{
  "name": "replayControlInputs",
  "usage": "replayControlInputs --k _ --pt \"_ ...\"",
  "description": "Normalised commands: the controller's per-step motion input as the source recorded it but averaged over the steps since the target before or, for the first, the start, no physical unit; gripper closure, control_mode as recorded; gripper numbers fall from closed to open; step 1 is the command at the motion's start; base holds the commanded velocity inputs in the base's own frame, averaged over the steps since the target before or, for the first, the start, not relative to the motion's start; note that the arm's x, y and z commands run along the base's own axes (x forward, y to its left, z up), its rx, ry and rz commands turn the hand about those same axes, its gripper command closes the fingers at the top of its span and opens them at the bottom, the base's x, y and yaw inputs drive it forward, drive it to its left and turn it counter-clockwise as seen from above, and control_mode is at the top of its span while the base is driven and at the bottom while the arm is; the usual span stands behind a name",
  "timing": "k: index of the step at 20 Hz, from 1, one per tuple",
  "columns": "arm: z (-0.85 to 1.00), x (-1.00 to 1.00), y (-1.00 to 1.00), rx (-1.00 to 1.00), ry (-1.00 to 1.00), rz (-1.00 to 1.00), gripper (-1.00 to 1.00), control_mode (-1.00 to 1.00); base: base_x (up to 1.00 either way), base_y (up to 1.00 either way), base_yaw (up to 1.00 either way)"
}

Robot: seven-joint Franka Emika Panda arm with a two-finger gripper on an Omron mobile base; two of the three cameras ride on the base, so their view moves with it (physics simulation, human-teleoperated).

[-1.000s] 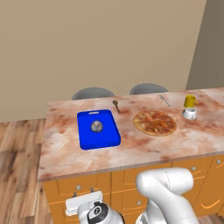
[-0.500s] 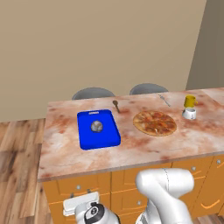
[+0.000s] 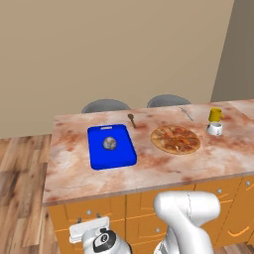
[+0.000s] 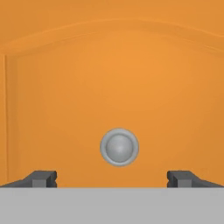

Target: Take the pizza cutter from the drawer on the left and place it on the dining counter for cutting.

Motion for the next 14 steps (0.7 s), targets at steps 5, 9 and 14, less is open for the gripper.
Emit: replayControlInputs --k 5,9,14 --pt "0.00 0.13 0.00 0.00 0.00 0.00 -1.00 -1.00 0.00 0.00 0.00" --pt "0.00 0.06 0.02 0.00 0.00 0.00 -1.00 -1.00 0.00 0.00 0.00" --pt "0.00 0.00 0.00 0.00 0.00 0.00 -1.00 -1.00 0.00 0.00 0.00"
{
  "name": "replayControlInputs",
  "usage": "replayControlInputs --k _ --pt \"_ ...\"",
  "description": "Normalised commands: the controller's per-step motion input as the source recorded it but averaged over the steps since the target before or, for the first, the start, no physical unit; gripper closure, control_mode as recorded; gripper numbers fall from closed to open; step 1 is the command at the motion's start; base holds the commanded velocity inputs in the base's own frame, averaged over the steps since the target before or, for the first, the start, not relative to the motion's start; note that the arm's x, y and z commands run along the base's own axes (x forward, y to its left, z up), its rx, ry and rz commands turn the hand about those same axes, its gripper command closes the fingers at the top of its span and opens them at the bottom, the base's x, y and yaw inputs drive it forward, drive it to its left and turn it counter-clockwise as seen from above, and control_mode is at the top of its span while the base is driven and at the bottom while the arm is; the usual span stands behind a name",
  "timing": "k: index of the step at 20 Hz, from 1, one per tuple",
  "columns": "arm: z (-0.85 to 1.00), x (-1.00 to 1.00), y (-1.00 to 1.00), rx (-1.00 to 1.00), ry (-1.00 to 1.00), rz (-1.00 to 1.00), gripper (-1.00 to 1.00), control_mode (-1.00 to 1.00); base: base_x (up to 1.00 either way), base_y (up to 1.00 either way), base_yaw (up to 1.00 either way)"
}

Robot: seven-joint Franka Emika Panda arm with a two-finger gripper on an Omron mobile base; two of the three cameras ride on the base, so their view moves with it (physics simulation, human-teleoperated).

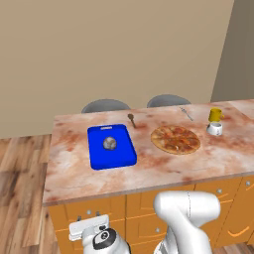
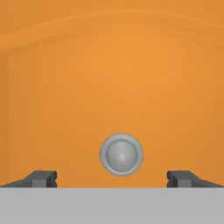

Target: Take the pizza cutter from the drawer on the left and place it on the dining counter for cutting.

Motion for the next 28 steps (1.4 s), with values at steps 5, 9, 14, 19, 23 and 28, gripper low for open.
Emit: replayControlInputs --k 5,9,14,19,23,28 --pt "0.00 0.00 0.00 0.00 0.00 0.00 -1.00 -1.00 0.00 0.00 0.00" --pt "0.00 0.00 0.00 0.00 0.00 0.00 -1.00 -1.00 0.00 0.00 0.00" --pt "0.00 0.00 0.00 0.00 0.00 0.00 -1.00 -1.00 0.00 0.00 0.00" --pt "0.01 0.00 0.00 0.00 0.00 0.00 -1.00 -1.00 0.00 0.00 0.00" --pt "0.05 0.00 0.00 0.00 0.00 0.00 -1.00 -1.00 0.00 0.00 0.00" --pt "0.10 0.00 0.00 0.00 0.00 0.00 -1.00 -1.00 0.00 0.00 0.00"
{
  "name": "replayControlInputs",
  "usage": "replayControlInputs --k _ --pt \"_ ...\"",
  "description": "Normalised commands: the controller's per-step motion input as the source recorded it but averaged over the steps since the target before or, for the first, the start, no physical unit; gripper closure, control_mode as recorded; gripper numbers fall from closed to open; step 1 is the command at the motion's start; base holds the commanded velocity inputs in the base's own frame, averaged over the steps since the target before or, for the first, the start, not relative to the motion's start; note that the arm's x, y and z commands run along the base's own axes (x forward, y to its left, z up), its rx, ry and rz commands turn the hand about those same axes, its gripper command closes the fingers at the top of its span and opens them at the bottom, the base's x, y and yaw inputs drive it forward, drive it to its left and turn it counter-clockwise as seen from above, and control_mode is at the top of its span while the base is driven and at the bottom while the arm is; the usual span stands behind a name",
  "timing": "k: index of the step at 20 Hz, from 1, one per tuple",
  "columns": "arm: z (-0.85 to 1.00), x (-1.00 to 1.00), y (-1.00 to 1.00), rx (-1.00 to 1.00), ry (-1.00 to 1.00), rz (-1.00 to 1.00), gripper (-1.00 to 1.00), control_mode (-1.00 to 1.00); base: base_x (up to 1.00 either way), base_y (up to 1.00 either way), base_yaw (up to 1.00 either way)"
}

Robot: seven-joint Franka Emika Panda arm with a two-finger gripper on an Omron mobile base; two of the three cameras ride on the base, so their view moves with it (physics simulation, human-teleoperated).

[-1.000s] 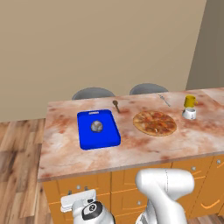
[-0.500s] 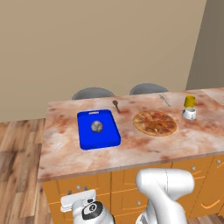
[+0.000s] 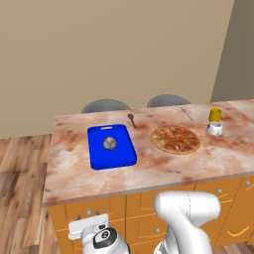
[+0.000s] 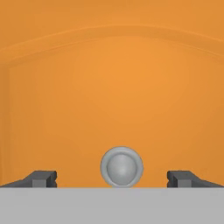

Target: Take the pizza cutter from the drawer on the left and place it on the dining counter for cutting.

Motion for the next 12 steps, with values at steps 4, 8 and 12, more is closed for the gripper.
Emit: replayControlInputs --k 4,8,12 --pt "0.01 0.11 0.00 0.00 0.00 0.00 -1.00 -1.00 0.00 0.00 0.00" --pt "0.00 0.16 0.00 0.00 0.00 0.00 -1.00 -1.00 0.00 0.00 0.00" --pt "0.00 0.18 0.00 0.00 0.00 0.00 -1.00 -1.00 0.00 0.00 0.00"
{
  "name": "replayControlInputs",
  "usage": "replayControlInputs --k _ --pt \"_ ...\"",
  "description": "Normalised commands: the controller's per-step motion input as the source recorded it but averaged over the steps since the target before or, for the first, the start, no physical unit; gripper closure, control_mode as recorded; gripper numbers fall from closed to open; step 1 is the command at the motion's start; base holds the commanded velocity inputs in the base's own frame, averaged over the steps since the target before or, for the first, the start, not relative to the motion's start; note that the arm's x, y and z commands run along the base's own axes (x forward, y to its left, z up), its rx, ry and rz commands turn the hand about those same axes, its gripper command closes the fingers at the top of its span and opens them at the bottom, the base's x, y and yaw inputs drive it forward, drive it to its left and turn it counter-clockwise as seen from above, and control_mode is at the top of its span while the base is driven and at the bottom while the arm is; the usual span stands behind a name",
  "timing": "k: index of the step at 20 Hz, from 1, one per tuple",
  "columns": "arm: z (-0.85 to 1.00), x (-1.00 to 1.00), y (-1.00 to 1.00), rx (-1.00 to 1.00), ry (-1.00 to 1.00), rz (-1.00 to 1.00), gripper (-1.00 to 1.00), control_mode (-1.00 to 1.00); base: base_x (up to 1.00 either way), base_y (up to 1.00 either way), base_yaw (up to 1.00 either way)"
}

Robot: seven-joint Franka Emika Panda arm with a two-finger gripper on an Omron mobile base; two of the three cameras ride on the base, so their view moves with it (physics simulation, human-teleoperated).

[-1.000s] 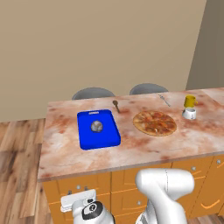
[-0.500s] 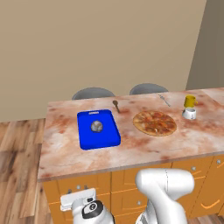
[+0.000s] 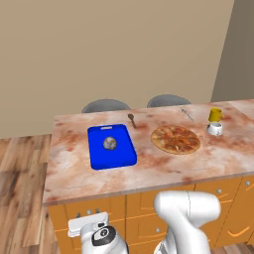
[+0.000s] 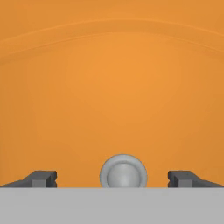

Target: Take the pizza cutter from the drawer on the left and place it on the dining counter for cutting.

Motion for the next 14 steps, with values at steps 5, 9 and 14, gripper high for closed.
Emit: replayControlInputs --k 5,9,14 --pt "0.00 0.11 0.00 0.00 0.00 0.00 -1.00 -1.00 0.00 0.00 0.00" --pt "0.00 0.00 0.00 0.00 0.00 0.00 -1.00 -1.00 0.00 0.00 0.00" --pt "0.00 0.00 0.00 0.00 0.00 0.00 1.00 -1.00 0.00 0.00 0.00"
